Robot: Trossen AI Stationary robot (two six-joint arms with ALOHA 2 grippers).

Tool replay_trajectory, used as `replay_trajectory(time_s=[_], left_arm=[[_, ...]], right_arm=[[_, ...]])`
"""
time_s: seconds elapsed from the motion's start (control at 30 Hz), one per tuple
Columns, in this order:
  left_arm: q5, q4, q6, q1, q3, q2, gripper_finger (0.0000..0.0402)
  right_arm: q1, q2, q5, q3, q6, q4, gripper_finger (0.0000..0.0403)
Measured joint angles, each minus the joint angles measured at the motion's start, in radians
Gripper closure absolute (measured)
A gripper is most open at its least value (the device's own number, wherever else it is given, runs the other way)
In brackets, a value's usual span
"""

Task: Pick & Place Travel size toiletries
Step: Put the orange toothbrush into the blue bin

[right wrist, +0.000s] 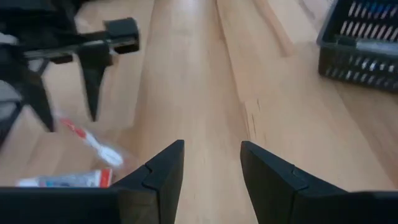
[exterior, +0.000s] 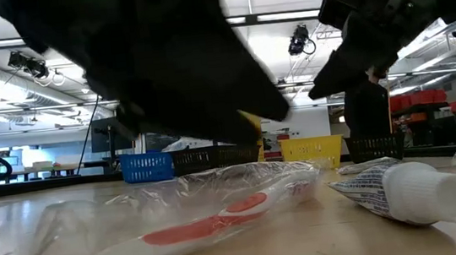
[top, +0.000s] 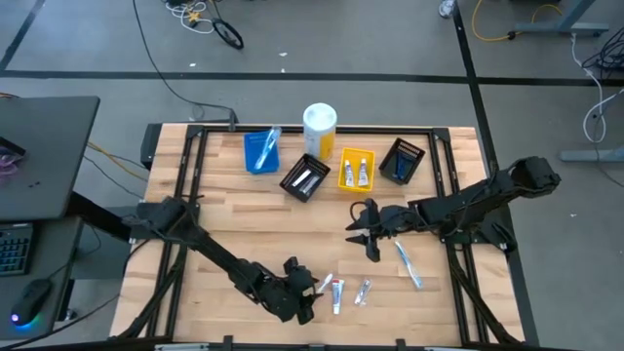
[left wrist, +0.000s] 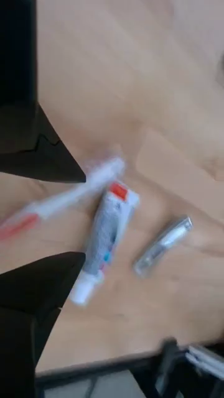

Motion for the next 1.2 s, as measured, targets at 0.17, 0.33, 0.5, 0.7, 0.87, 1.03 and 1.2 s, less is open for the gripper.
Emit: replay_trajectory(time_s=[0.17, 0.33, 0.5, 0.7, 0.87, 1.03, 1.2], left_arm=[[0.012, -0.016, -0.031, 0.017, -0.001, 0.067, 0.0196], [-0.004, -0.022, 0.0, 0.023, 0.002, 0.09, 0.0198], [-0.028, -0.035, 0.058, 0.024, 0.001, 0.088, 0.0243], [-0.04, -0.081, 0.024, 0.038, 0.001, 0.086, 0.0345], [-0.038, -0.162, -0.031, 0.045, 0.001, 0.057, 0.037], [-0.161, -0.462, -0.156, 0.058, -0.005, -0.072, 0.0364], [-0.28, -0.872, -0.421, 0.125, -0.003, -0.246, 0.0369]], right_arm=[[0.006, 0.07, 0.03, 0.0, -0.002, 0.029, 0.0235], [0.006, 0.156, 0.045, 0.0, 0.001, 0.088, 0.0235], [0.006, 0.223, 0.044, 0.0, 0.003, 0.144, 0.0235], [0.006, 0.245, 0.044, 0.0, 0.006, 0.183, 0.0235], [0.006, 0.246, 0.043, 0.0, 0.006, 0.181, 0.0235], [0.006, 0.246, 0.043, 0.0, 0.005, 0.183, 0.0235], [0.006, 0.246, 0.042, 0.0, 0.005, 0.183, 0.0235]])
